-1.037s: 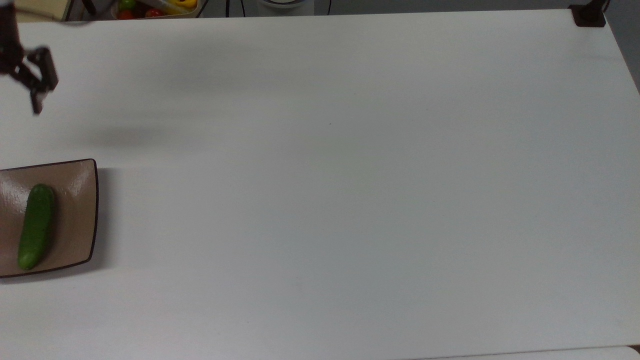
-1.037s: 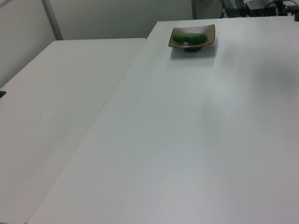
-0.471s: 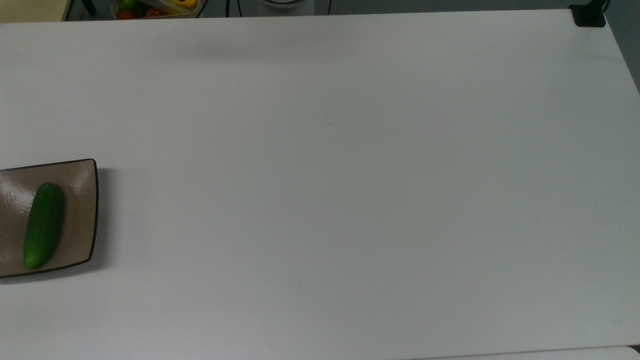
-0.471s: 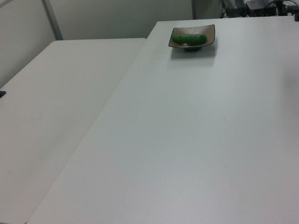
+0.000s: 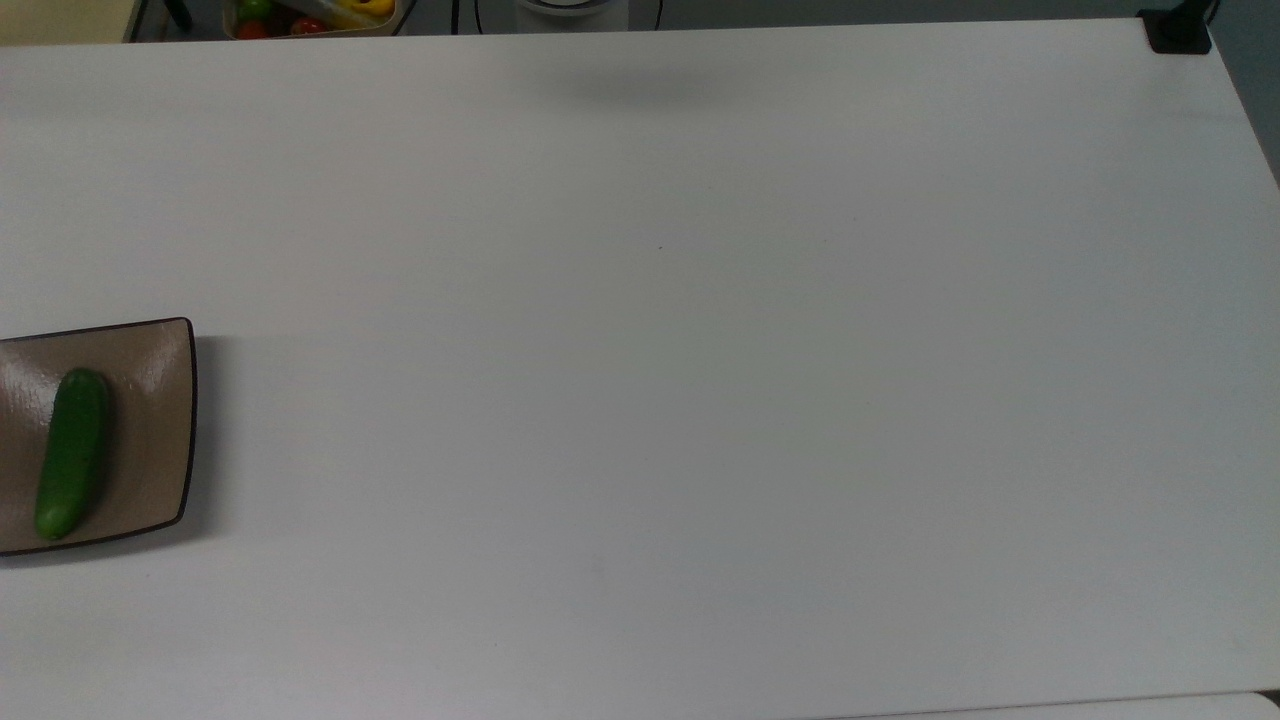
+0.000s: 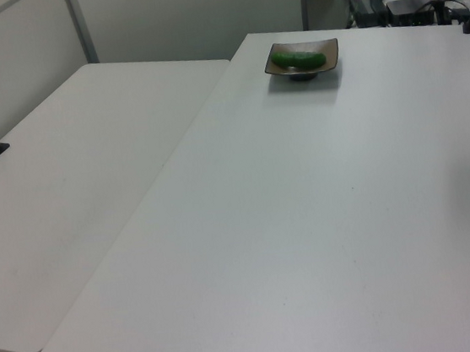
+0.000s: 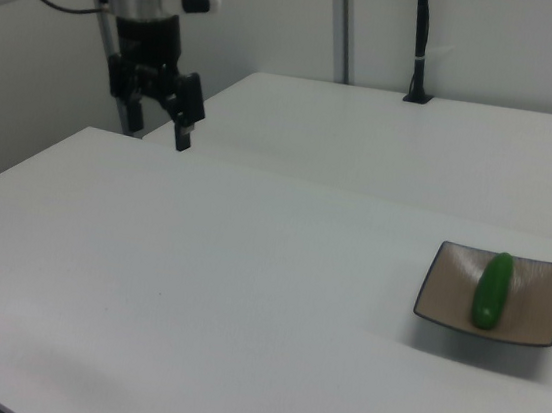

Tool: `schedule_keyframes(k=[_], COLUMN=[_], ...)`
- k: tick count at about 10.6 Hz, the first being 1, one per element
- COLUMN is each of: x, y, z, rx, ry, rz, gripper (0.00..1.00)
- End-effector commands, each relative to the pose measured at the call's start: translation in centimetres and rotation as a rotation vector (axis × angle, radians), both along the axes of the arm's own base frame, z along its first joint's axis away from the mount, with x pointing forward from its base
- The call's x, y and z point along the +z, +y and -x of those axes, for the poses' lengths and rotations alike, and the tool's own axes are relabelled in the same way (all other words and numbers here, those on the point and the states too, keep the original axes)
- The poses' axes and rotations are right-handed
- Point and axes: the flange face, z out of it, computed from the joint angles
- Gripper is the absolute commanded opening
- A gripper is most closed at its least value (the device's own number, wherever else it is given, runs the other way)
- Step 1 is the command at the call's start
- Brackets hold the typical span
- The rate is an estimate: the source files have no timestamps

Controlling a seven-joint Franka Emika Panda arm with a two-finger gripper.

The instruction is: Cucumber placed on a ceramic plate

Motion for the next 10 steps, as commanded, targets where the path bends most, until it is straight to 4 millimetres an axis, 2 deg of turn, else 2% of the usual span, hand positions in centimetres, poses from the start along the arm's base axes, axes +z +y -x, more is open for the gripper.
schedule_keyframes(k=[1,3,5,7,10], x=[-2.2,-4.1,-5.3,-5.9,-5.7], y=[2.5,3.6,3.7,2.5,2.2], z=[0.1,-1.8,-3.6,-5.2,-5.3], rx=[0.034,0.055,0.113,0.145,0.132], ry=[-0.020,-0.098,-0.134,-0.199,-0.201], rz=[-0.004,-0.007,-0.008,-0.007,-0.009], gripper=[1.00,1.00,1.00,1.00,1.00])
